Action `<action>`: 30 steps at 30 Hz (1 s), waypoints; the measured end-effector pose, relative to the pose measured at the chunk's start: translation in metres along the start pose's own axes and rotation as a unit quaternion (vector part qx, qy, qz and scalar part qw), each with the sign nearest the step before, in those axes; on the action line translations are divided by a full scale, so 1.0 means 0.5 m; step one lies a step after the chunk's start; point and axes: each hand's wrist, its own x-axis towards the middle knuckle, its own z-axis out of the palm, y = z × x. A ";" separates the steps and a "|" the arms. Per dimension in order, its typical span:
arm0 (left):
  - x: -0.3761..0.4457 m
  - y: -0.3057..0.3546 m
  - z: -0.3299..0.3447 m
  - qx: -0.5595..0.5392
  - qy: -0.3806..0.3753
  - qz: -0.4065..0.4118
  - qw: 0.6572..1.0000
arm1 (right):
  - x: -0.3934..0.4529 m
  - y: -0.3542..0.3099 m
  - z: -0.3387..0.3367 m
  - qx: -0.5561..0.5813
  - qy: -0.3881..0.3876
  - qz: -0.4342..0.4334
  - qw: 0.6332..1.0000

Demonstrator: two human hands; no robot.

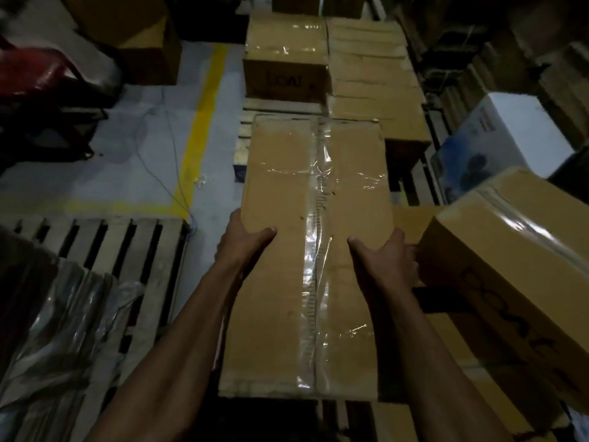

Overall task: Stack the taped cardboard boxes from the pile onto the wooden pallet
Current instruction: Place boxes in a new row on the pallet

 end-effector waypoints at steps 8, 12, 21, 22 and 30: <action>0.166 0.158 -0.202 0.202 0.068 0.080 0.974 | 0.038 -0.293 0.138 0.039 0.063 0.000 0.997; 0.268 0.206 -0.268 0.231 0.088 0.083 0.965 | 0.087 -0.404 0.186 0.035 0.079 -0.017 0.996; 0.596 0.327 -0.309 0.253 0.127 0.090 0.955 | 0.355 -0.653 0.310 0.055 0.042 -0.050 0.996; 0.644 0.347 -0.309 0.253 0.128 0.087 0.955 | 0.398 -0.686 0.320 0.056 0.034 -0.053 0.996; 0.960 0.552 -0.315 0.240 0.150 0.093 0.955 | 0.684 -0.972 0.336 0.106 0.007 -0.088 0.991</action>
